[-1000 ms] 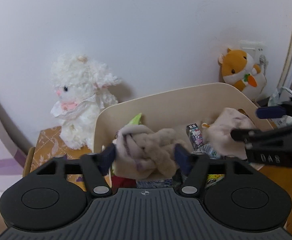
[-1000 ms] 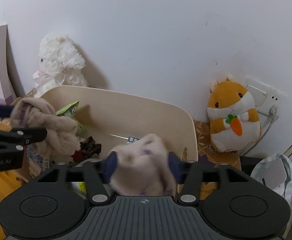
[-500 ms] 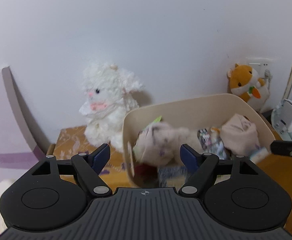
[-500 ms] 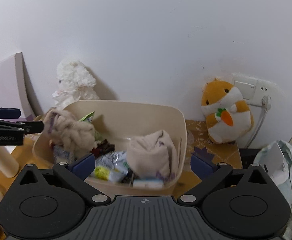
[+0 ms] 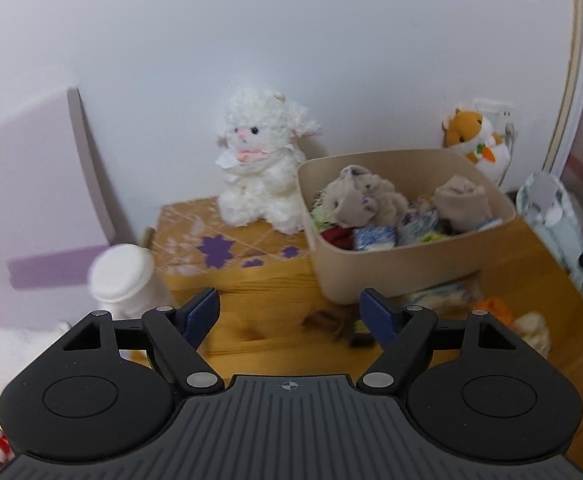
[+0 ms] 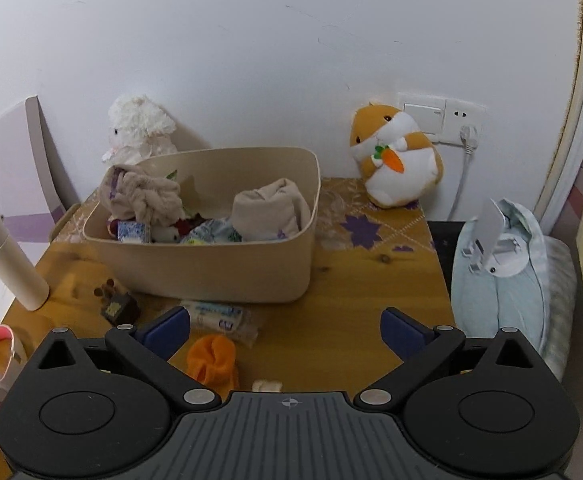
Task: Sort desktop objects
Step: 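Move both tools back over the table toward the black box and orange scrunchie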
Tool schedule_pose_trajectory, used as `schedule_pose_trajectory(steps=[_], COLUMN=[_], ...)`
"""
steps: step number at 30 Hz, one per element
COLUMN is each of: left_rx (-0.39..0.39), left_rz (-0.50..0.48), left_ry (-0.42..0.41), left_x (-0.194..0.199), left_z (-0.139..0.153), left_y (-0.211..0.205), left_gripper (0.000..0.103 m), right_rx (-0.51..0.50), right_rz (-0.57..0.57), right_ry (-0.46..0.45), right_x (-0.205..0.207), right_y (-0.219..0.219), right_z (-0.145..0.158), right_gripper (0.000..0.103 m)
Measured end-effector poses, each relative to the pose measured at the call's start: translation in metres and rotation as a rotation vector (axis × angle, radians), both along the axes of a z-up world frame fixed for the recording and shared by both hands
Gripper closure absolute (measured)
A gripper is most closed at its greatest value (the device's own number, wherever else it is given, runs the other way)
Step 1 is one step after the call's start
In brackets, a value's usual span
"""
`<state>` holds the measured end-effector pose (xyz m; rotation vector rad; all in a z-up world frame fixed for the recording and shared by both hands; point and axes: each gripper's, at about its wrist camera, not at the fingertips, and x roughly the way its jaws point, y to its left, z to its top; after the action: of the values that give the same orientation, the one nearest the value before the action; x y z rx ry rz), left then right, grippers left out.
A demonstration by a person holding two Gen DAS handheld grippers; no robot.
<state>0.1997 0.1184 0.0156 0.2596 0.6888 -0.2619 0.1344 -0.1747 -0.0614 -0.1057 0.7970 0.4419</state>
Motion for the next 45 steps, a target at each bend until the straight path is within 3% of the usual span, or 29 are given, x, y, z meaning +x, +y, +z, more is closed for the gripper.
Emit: schedule_pose_trajectory(steps=[3, 9, 15, 19, 23, 28, 32, 36, 41, 45], left_rx=[0.014, -0.035, -0.031, -0.062, -0.009, -0.003, 0.025, 0.002, 0.005, -0.048], left_rz=[-0.003, 0.064, 0.016, 0.0, -0.046, -0.064, -0.072, -0.073, -0.07, -0.032], left_ry=[0.002, 0.099, 0.134, 0.194, 0.254, 0.278, 0.309, 0.327, 0.354, 0.409], left_x=[-0.01, -0.015, -0.004, 0.018, 0.034, 0.058, 0.074, 0.085, 0.101, 0.112], left_z=[-0.002, -0.012, -0.022, -0.048, -0.078, -0.108, -0.13, -0.145, -0.161, -0.168], left_y=[0.006, 0.006, -0.017, -0.034, -0.046, -0.056, -0.066, -0.07, -0.078, -0.078], left_gripper=[0.025, 0.024, 0.023, 0.022, 0.022, 0.022, 0.022, 0.022, 0.022, 0.026], right_rx=[-0.018, -0.027, -0.02, -0.004, 0.024, -0.049, -0.07, -0.106, -0.112, -0.091], right_rz=[0.025, 0.079, 0.112, 0.115, 0.111, 0.187, 0.224, 0.241, 0.249, 0.236], right_ry=[0.024, 0.026, -0.007, -0.005, 0.041, 0.025, 0.054, 0.079, 0.13, 0.186], right_x=[-0.004, -0.006, -0.012, -0.01, -0.003, 0.005, 0.015, 0.021, 0.038, 0.046], right_y=[0.006, 0.016, 0.013, 0.012, 0.021, 0.047, 0.067, 0.078, 0.084, 0.083], right_z=[-0.005, -0.01, -0.006, -0.027, -0.043, -0.062, -0.076, -0.09, -0.1, -0.107], right_gripper=[0.0, 0.0, 0.0, 0.0, 0.0, 0.001, 0.007, 0.009, 0.025, 0.04])
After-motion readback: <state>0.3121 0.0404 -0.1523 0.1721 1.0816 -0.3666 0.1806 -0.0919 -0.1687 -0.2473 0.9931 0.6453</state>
